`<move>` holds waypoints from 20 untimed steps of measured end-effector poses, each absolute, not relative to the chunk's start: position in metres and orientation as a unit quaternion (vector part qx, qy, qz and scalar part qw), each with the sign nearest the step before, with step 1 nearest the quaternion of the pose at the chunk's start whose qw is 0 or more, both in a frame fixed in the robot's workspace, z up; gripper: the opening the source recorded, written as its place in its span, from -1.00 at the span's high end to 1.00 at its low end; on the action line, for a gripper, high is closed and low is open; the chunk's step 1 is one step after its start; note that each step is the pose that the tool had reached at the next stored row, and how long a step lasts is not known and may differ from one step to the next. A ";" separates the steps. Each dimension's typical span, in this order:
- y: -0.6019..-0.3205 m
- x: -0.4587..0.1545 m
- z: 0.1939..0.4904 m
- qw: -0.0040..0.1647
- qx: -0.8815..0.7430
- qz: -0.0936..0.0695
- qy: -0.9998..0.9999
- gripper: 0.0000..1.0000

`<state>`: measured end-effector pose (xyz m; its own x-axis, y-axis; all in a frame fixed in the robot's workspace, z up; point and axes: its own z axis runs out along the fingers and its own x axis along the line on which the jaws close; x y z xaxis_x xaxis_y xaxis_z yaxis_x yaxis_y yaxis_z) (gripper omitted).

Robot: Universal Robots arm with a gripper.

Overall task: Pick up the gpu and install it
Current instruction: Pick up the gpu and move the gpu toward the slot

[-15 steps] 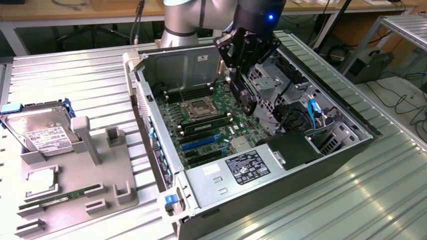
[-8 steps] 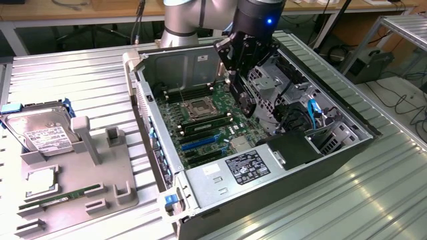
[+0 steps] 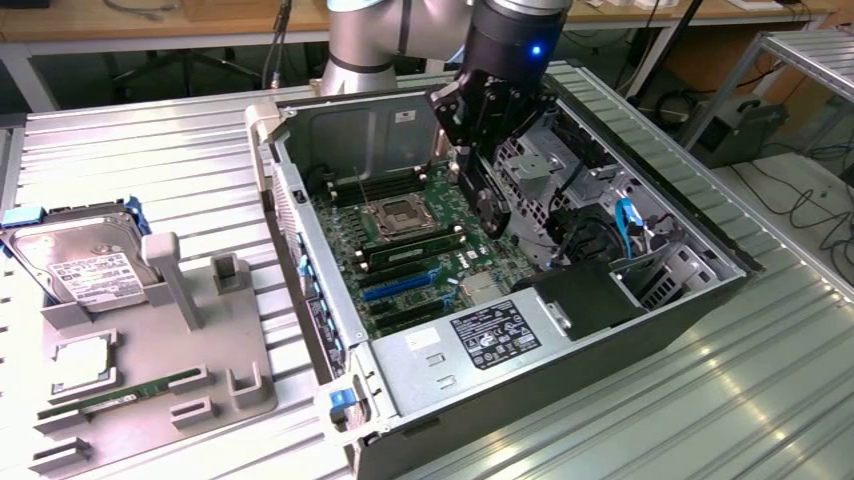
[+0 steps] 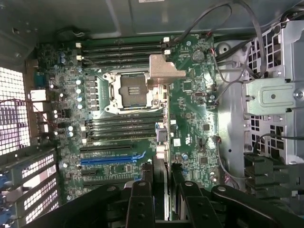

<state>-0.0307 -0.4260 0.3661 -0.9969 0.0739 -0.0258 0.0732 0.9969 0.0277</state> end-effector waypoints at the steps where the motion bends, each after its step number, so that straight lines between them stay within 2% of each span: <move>1: -0.426 -0.031 0.365 0.013 0.037 0.013 0.999 0.47; 20: -0.426 -0.031 0.350 0.013 0.036 0.013 0.999 0.47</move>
